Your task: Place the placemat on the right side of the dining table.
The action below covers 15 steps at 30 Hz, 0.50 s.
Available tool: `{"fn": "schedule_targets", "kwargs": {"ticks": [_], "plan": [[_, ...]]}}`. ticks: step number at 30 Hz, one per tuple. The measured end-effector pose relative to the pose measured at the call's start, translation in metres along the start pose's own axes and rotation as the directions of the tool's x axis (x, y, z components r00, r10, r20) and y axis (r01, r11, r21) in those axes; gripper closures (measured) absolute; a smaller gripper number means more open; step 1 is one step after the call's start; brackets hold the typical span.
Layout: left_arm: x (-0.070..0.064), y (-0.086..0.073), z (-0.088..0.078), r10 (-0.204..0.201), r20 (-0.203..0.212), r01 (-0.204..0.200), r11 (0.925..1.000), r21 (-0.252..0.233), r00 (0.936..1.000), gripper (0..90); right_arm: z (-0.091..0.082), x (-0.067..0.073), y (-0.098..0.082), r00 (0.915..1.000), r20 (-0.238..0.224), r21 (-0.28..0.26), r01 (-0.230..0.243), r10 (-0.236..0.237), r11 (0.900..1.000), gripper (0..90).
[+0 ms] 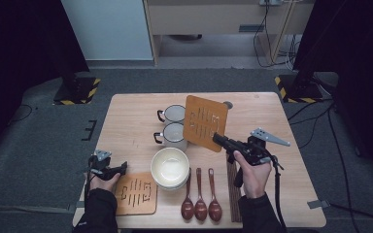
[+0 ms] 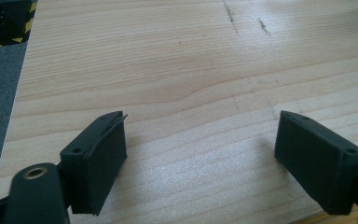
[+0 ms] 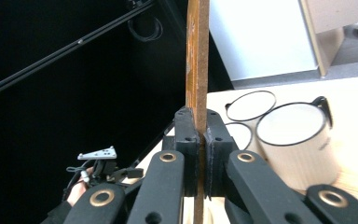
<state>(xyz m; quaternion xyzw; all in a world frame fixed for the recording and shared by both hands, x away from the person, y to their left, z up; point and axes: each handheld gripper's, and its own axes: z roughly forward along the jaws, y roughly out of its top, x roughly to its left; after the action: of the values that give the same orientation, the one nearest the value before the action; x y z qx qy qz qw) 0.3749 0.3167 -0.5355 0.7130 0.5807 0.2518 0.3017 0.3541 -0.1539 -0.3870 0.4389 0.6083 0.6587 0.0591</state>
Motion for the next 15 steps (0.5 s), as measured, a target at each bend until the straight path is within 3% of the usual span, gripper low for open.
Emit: {"fn": "schedule_targets", "kwargs": {"ticks": [15], "plan": [[0.001,0.000,0.001,-0.013,-0.007,0.013,0.9998,0.016,0.9999,6.0,-0.028,-0.033,0.013,0.9958,0.090,-0.023,-0.012,0.014,1.000,87.1]]}}
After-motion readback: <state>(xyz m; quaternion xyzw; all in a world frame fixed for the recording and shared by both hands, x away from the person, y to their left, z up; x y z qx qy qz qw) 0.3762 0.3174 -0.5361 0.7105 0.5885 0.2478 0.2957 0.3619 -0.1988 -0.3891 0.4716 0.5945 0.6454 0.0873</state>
